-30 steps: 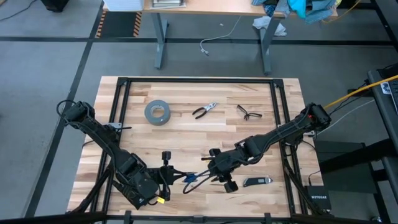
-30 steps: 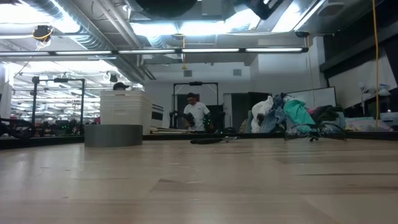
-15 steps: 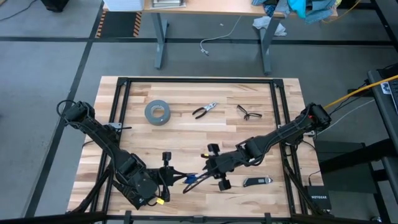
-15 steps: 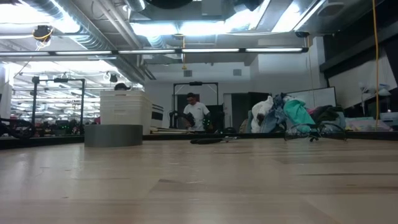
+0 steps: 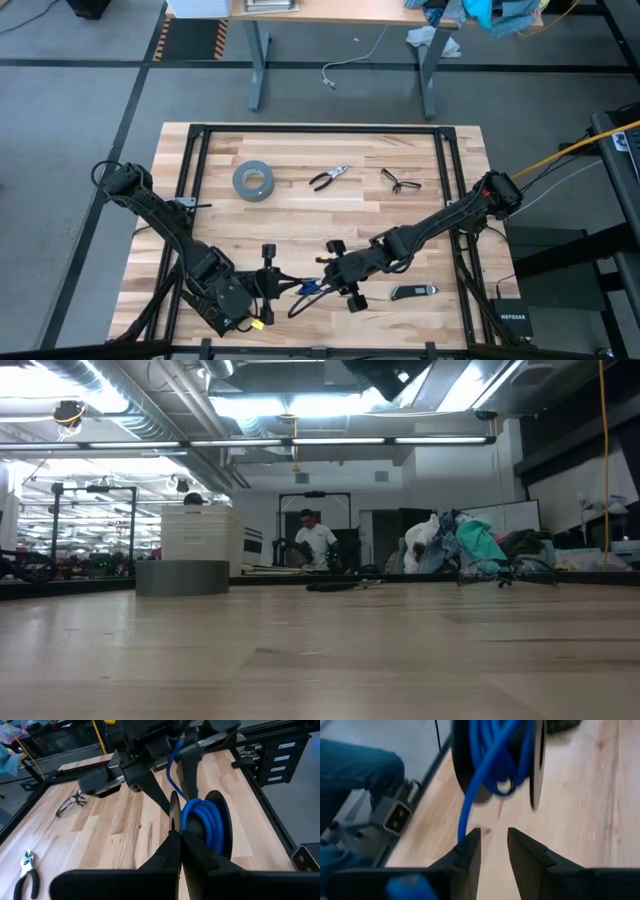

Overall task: Coil cords
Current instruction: Coil the blue wire cable onto the black spool

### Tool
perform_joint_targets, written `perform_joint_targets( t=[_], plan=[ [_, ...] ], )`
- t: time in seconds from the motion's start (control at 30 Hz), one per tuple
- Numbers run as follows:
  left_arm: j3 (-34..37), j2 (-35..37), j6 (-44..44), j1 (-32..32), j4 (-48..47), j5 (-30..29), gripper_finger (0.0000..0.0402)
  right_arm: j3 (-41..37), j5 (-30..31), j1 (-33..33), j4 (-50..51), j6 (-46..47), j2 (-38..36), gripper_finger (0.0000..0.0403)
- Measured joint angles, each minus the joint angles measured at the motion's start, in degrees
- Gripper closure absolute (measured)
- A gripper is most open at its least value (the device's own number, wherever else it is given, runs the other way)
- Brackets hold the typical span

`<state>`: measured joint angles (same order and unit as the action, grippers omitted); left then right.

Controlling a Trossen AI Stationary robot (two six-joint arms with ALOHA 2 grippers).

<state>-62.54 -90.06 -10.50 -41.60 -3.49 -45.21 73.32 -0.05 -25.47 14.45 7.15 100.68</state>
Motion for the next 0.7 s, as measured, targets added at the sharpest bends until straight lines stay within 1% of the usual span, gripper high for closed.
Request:
perform_joint_targets(
  t=[0.1,0.17,0.27,0.47,0.6,0.7],
  plan=[
    [0.0,0.0,0.01,0.02,-0.02,0.0,0.0401,0.0,0.63,0.0,-1.86,0.06,-0.25,0.0304],
    [0.0,0.0,-0.02,0.0,-0.07,0.0,0.0401,0.05,2.5,-0.02,-2.8,0.67,-0.42,0.0304],
    [0.0,0.0,-0.15,0.0,-0.25,0.0,0.0401,0.96,5.52,0.0,0.29,1.3,-0.46,0.0304],
    [-0.01,0.0,-1.07,-0.09,-1.32,0.03,0.0401,4.49,10.58,-0.01,11.09,2.02,-0.68,0.0304],
    [0.0,0.0,-1.62,-0.09,-2.12,0.04,0.0401,5.57,11.41,-0.1,11.47,2.71,-1.33,0.0304],
    [0.0,0.0,-1.75,-0.09,-2.06,0.04,0.0401,5.66,11.54,-0.44,9.37,3.01,-1.55,0.0304]
  ],
)
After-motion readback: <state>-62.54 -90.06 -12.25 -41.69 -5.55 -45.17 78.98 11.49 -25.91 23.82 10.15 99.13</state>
